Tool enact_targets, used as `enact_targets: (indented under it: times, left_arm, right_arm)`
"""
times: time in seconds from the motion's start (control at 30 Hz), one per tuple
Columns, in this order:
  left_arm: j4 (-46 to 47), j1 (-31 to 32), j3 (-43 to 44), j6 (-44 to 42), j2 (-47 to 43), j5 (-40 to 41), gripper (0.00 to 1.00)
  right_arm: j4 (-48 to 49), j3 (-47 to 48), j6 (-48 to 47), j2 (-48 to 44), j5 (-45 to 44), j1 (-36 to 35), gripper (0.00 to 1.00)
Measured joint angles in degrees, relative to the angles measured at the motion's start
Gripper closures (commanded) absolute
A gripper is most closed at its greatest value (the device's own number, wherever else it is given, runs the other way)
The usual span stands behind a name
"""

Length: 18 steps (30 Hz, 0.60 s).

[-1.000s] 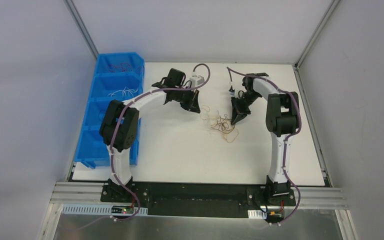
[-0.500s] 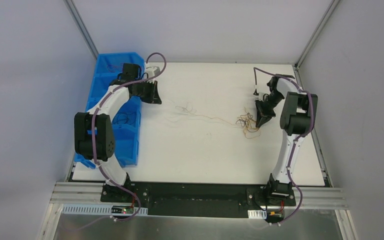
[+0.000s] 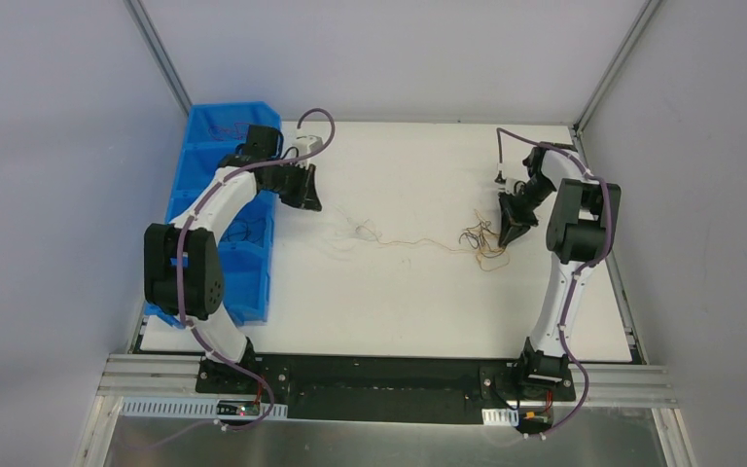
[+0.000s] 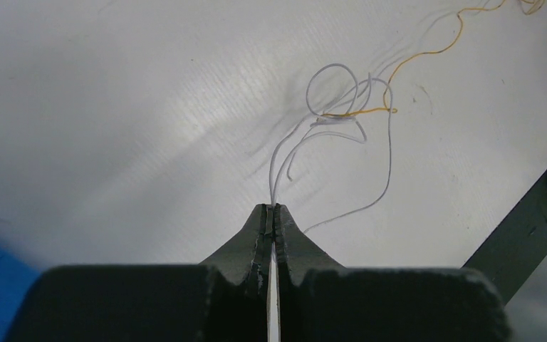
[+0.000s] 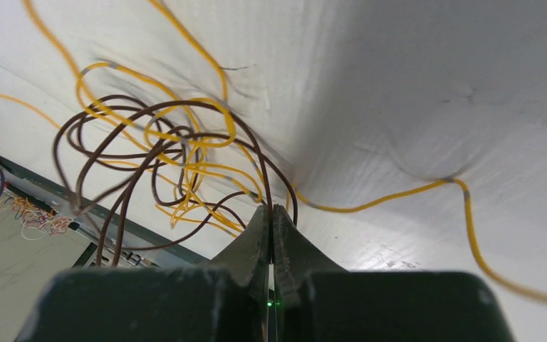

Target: Untangle the cables

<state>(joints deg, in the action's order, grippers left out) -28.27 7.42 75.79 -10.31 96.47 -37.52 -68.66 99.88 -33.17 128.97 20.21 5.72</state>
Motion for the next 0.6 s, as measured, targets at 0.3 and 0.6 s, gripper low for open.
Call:
enact_targets:
  times: [0.3,0.6]
  left_arm:
    - [-0.37,4.44,0.90,0.70,5.35,1.62,1.00]
    - [-6.93,-8.50,13.64,-1.81,5.38,6.56,1.00]
  right_arm:
    - [-1.66,1.27,-0.15,0.00,1.64,-1.16,1.00]
    - [0.98,1.51,-2.23,0.07,-9.11,4.52,1.00]
